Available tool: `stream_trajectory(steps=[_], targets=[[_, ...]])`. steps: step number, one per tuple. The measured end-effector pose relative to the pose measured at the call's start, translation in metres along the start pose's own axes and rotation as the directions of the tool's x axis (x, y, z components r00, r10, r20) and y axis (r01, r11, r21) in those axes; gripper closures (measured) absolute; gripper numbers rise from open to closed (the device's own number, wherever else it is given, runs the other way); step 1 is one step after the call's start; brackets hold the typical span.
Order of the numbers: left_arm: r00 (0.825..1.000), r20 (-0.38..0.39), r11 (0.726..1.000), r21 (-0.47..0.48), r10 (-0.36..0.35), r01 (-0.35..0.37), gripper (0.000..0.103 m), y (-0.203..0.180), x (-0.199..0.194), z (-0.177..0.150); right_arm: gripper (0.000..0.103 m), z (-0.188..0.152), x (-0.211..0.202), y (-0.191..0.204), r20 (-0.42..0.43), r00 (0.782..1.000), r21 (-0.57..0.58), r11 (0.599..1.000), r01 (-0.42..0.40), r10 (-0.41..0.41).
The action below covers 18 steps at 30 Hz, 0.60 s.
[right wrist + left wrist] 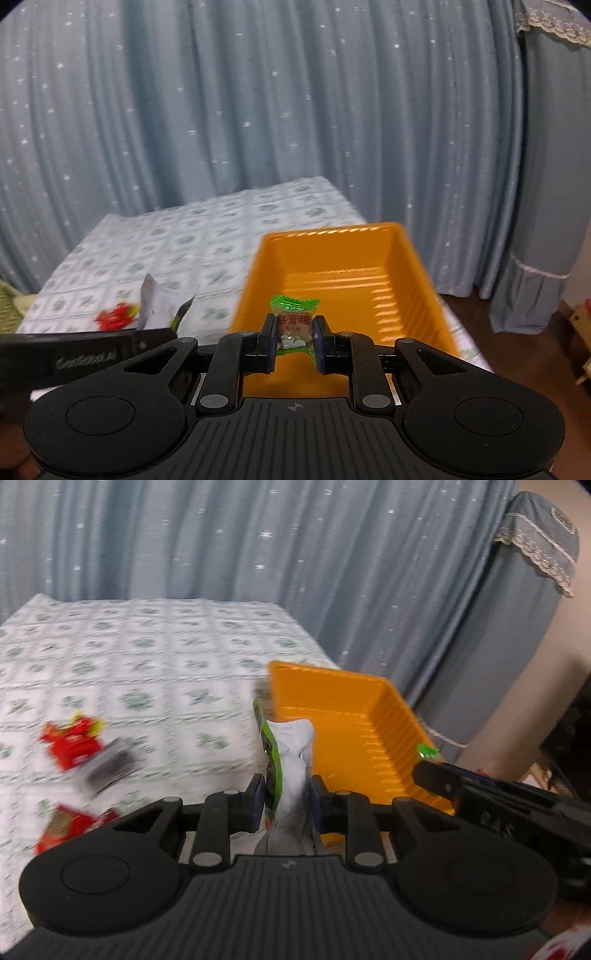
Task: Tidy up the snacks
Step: 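Carry both snacks over the orange tray and open both tools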
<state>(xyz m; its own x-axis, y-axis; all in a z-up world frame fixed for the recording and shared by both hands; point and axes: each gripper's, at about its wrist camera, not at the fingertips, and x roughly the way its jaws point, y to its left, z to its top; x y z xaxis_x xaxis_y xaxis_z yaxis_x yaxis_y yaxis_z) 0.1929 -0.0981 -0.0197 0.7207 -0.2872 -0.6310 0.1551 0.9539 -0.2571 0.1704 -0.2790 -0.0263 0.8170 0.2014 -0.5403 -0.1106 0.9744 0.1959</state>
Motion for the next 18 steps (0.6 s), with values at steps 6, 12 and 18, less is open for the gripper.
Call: stream_trajectory(steps=[6, 12, 18], targets=[[0.997, -0.014, 0.997, -0.002, -0.079, 0.079, 0.080, -0.021, 0.037, 0.014, 0.083, 0.017, 0.025, -0.037, -0.013, 0.999, 0.046, 0.998, 0.037, -0.037], [0.994, -0.048, 0.995, -0.003, -0.101, 0.101, 0.080, -0.031, 0.072, 0.017, 0.083, 0.020, 0.042, -0.065, -0.040, 0.997, 0.095, 0.994, 0.062, -0.059], [0.995, -0.057, 0.996, 0.003, -0.086, 0.086, 0.073, -0.029, 0.085, 0.015, 0.083, 0.017, 0.048, -0.076, -0.056, 0.996, 0.119, 0.990, 0.069, -0.063]])
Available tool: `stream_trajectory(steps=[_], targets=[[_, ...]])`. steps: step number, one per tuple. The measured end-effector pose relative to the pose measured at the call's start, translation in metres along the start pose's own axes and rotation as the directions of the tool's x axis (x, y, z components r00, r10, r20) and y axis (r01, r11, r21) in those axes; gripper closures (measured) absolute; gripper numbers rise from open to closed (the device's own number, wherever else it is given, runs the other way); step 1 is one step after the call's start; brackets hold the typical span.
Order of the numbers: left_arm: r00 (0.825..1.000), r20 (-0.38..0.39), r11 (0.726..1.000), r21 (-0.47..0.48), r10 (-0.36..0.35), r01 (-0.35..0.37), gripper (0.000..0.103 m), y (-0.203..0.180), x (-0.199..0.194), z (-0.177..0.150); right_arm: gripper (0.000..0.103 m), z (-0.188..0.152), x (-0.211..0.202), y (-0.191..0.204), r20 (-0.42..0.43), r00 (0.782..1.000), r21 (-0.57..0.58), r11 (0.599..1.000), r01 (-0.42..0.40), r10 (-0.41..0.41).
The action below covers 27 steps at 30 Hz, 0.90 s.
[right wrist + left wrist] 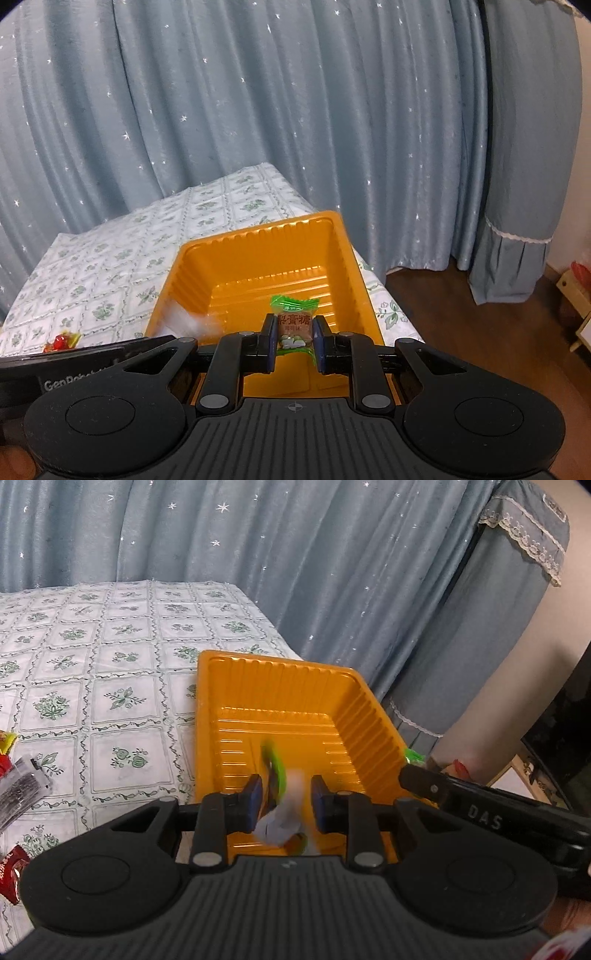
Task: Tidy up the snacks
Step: 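Carry both snacks over the orange tray and open both tools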
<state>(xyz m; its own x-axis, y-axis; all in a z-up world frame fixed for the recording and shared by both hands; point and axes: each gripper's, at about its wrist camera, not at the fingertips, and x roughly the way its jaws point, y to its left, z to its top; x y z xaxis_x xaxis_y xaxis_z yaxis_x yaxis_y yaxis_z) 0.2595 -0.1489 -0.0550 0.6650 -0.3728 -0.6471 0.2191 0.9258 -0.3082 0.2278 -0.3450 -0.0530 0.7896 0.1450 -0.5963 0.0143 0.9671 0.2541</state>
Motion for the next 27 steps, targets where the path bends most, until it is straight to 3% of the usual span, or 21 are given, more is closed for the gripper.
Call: stream_trajectory(steps=[12, 16, 17, 18, 20, 27], targets=[[0.997, 0.056, 0.998, -0.042, 0.052, -0.050, 0.064, 0.023, -0.029, -0.002, 0.083, -0.005, 0.008, 0.010, -0.030, 0.999, 0.006, 0.999, -0.036, 0.036], [0.995, 0.069, 0.997, -0.044, 0.068, -0.065, 0.056, 0.026, -0.040, -0.004, 0.082, -0.002, 0.008, 0.016, -0.018, 0.998, 0.006, 0.998, -0.060, 0.060], [0.995, 0.070, 0.997, -0.044, 0.070, -0.067, 0.052, 0.027, -0.041, -0.004, 0.076, -0.001, 0.008, 0.016, -0.016, 0.998, 0.006, 0.998, -0.061, 0.061], [0.995, 0.071, 0.997, -0.045, 0.070, -0.067, 0.052, 0.028, -0.044, -0.005, 0.060, 0.000, 0.007, 0.016, -0.013, 0.998, 0.010, 0.998, -0.056, 0.056], [0.994, 0.078, 0.997, -0.039, 0.076, -0.073, 0.051, 0.029, -0.052, -0.008, 0.047, 0.000, 0.001, 0.013, 0.008, 0.999, 0.030, 0.998, -0.050, 0.050], [0.988, 0.096, 0.992, -0.043, 0.122, -0.118, 0.046, 0.034, -0.088, -0.023, 0.047, -0.015, -0.033, 0.019, 0.019, 0.999, 0.064, 0.997, -0.043, 0.042]])
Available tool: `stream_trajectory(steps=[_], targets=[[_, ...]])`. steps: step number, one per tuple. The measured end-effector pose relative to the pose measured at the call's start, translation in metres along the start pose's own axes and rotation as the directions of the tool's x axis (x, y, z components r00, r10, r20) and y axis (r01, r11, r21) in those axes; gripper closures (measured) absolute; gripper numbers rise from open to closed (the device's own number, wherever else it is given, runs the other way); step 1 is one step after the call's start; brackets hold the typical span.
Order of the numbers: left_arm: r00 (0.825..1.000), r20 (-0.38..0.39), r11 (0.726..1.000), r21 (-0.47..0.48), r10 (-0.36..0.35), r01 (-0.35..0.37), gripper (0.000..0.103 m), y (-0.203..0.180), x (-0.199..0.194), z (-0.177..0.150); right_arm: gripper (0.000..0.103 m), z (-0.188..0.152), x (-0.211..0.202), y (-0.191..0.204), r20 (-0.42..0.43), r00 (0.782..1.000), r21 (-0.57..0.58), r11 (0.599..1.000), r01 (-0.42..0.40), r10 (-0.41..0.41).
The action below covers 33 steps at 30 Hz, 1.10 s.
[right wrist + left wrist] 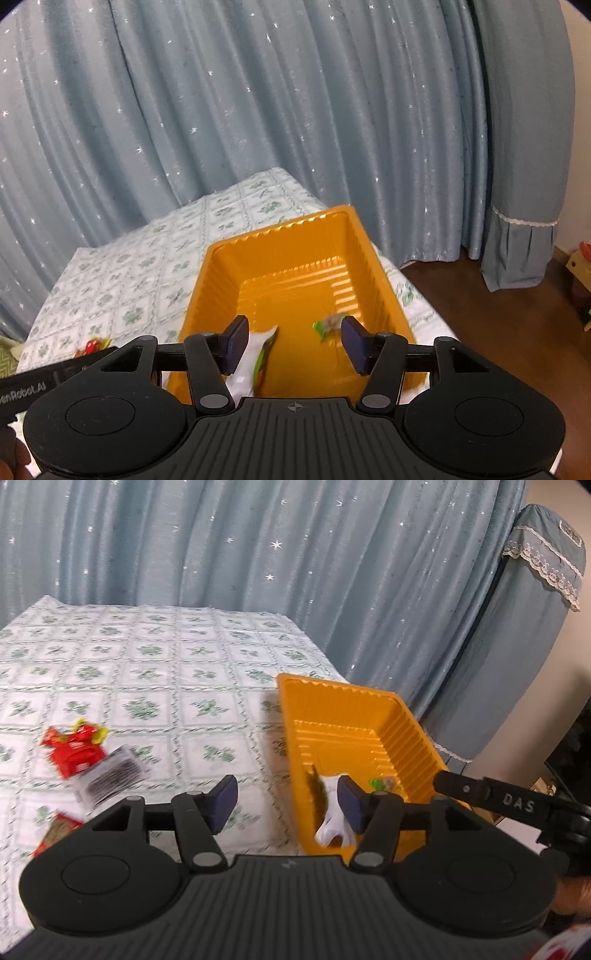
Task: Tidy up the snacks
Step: 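Carry both snacks over the orange tray and open both tools, then grasp the brown cube candy with the right tool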
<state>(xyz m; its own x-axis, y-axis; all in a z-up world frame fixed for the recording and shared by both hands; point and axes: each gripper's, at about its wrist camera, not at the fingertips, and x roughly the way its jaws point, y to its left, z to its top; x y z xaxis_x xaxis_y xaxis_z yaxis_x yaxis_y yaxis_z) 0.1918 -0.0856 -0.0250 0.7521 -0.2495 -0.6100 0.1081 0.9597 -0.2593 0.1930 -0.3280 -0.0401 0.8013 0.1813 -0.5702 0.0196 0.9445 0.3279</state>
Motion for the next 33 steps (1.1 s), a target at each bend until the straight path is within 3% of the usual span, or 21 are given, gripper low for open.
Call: stream_trajectory(steps=[8, 20, 33], targets=[[0.997, 0.001, 0.997, -0.003, 0.079, -0.079, 0.037, 0.018, -0.050, -0.026, 0.047, -0.031, -0.037, 0.031, -0.032, 0.999, -0.008, 1.000, -0.023, 0.023], [0.978, 0.020, 0.977, -0.060, 0.206, -0.205, 0.034, 0.071, -0.113, -0.057, 0.047, -0.071, -0.062, 0.083, -0.087, 0.992, -0.055, 0.994, -0.093, 0.088], [0.963, 0.030, 0.960, -0.089, 0.269, -0.265, 0.034, 0.104, -0.128, -0.065, 0.047, -0.090, -0.060, 0.110, -0.124, 0.987, -0.127, 0.985, -0.121, 0.105]])
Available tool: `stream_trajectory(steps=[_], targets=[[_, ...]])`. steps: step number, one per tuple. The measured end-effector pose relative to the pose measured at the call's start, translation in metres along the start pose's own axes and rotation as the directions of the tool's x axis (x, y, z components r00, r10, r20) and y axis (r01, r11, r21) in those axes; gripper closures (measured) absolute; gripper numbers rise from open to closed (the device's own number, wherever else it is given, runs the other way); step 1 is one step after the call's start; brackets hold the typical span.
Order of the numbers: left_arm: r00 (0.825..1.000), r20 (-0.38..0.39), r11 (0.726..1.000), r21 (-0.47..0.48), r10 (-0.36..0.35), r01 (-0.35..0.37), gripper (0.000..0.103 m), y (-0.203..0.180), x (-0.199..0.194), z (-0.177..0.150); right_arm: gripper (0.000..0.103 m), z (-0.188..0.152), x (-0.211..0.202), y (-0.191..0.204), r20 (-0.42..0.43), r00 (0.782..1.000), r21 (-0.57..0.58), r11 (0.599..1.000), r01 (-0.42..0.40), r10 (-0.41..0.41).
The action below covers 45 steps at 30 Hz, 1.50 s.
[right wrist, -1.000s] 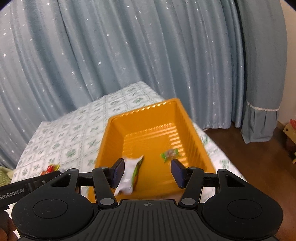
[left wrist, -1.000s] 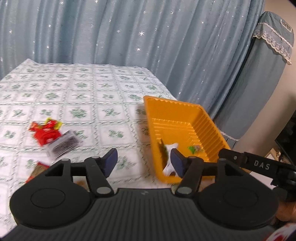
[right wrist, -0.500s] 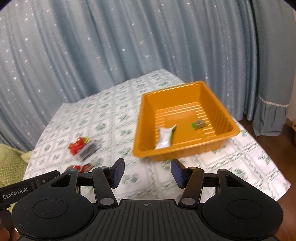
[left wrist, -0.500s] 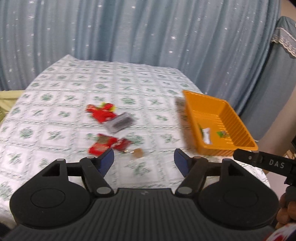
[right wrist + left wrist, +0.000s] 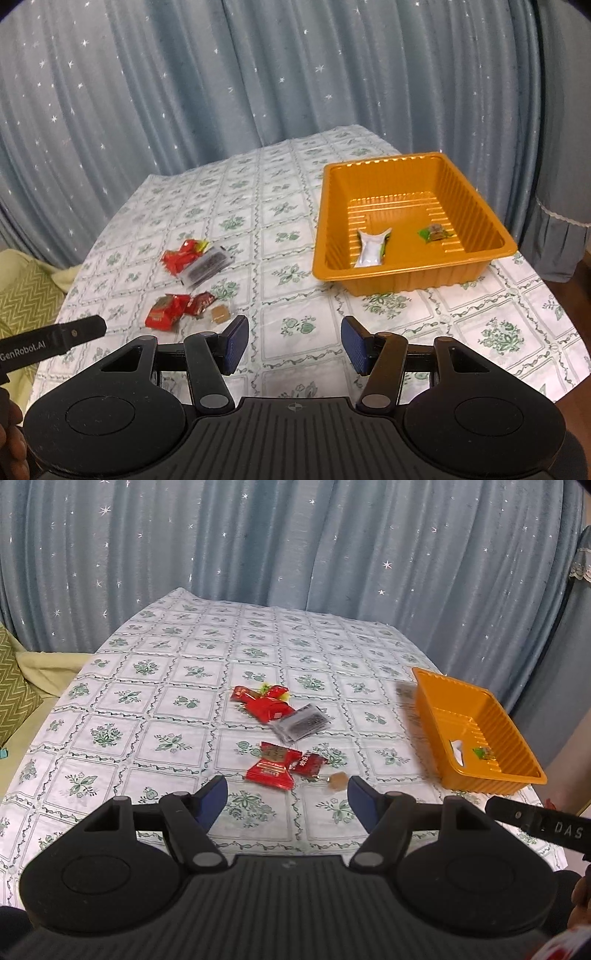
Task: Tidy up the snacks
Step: 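Grasp the brown cube candy with the right tool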
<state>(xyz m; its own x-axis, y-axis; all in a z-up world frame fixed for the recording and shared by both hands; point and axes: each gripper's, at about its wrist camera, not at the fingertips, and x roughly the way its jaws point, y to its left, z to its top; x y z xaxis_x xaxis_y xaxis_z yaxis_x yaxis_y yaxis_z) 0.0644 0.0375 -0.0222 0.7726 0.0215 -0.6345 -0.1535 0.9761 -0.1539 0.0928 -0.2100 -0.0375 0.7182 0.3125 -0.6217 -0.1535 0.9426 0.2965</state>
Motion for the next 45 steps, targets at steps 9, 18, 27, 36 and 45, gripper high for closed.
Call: stream_trajectory(steps=[9, 18, 27, 36, 45], targets=[[1.000, -0.020, 1.000, -0.002, 0.011, -0.011, 0.034, 0.010, 0.013, -0.003, 0.047, -0.004, 0.015, 0.009, -0.029, 0.999, -0.013, 1.000, -0.016, 0.016], [0.999, -0.044, 1.000, 0.005, 0.013, -0.013, 0.034, 0.019, 0.038, 0.000, 0.047, -0.009, 0.048, 0.024, -0.072, 0.997, -0.036, 0.999, -0.041, 0.038], [0.998, -0.052, 0.999, -0.006, 0.035, -0.035, 0.034, 0.041, 0.066, 0.012, 0.048, -0.011, 0.103, 0.052, -0.134, 0.983, -0.031, 0.991, -0.128, 0.123], [0.998, -0.052, 0.999, -0.032, 0.034, -0.036, 0.034, 0.058, 0.088, 0.017, 0.048, -0.008, 0.159, 0.065, -0.170, 0.977, -0.006, 0.992, -0.127, 0.125], [0.998, -0.059, 0.997, -0.066, 0.035, -0.039, 0.033, 0.067, 0.099, 0.013, 0.059, -0.003, 0.179, 0.079, -0.121, 0.990, -0.090, 0.992, -0.085, 0.074]])
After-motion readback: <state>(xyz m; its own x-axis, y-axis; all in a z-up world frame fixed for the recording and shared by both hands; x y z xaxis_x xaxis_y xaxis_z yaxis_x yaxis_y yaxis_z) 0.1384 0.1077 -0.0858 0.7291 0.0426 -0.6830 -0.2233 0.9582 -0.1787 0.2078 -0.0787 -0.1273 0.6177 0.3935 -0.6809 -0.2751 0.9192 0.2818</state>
